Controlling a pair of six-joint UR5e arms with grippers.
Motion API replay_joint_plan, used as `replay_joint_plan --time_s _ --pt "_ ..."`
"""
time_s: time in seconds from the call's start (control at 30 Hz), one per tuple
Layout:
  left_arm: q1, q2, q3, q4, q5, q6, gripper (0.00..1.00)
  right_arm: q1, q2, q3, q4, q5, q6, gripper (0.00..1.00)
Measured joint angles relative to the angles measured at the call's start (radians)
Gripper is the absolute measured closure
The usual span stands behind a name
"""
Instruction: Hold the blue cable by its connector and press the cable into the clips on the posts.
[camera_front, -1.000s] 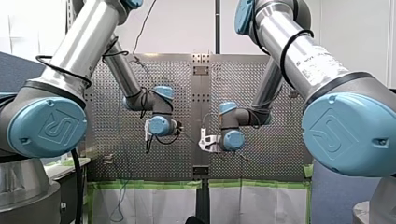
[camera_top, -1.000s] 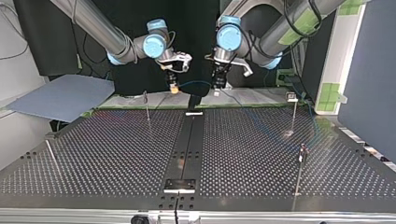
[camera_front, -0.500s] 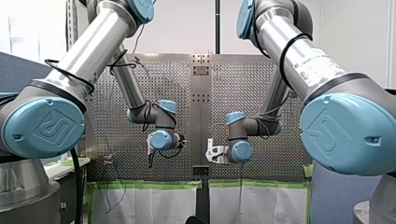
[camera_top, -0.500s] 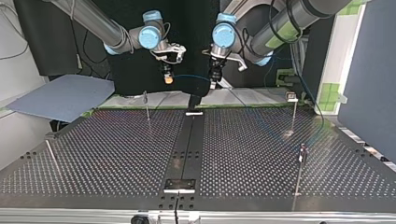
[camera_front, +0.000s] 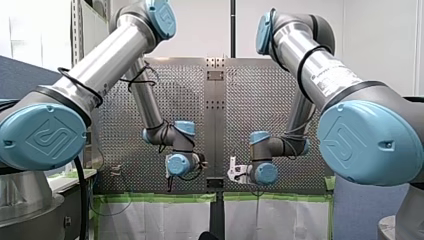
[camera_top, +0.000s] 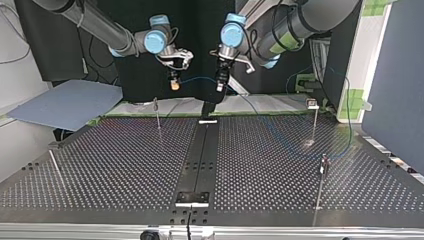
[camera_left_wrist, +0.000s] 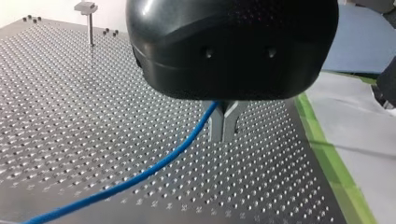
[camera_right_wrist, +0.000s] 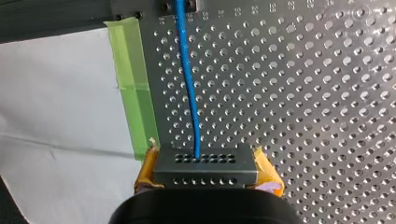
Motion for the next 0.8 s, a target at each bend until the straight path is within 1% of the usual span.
replay_joint_plan --time_s 0.17,0.33,0.47,0.6,0.7,0.8 --pt "-0.024 -0.025 0.023 0.009 -0.006 -0.016 1.0 -0.023 0.028 0.0 -0.023 -0.022 0.003 1.0" --pt "-0.058 -0.064 0.061 0.003 -0.024 -0.022 1.0 -0.053 0.063 0.0 -0.047 -0.041 0.001 1.0" --pt "-0.095 -0.102 0.098 -0.007 -0.055 -0.04 1.0 -0.086 0.071 0.0 -0.048 -0.065 -0.013 1.0" --pt "-0.129 -0.136 0.133 -0.017 -0.089 -0.064 1.0 -0.127 0.073 0.001 -0.039 -0.103 -0.031 1.0" --pt "-0.154 -0.161 0.158 -0.013 -0.113 -0.086 1.0 -0.153 0.073 0.001 -0.041 -0.121 -0.043 1.0" --pt "-0.177 -0.184 0.181 -0.009 -0.128 -0.098 1.0 -0.17 0.073 0.001 -0.052 -0.13 -0.047 1.0"
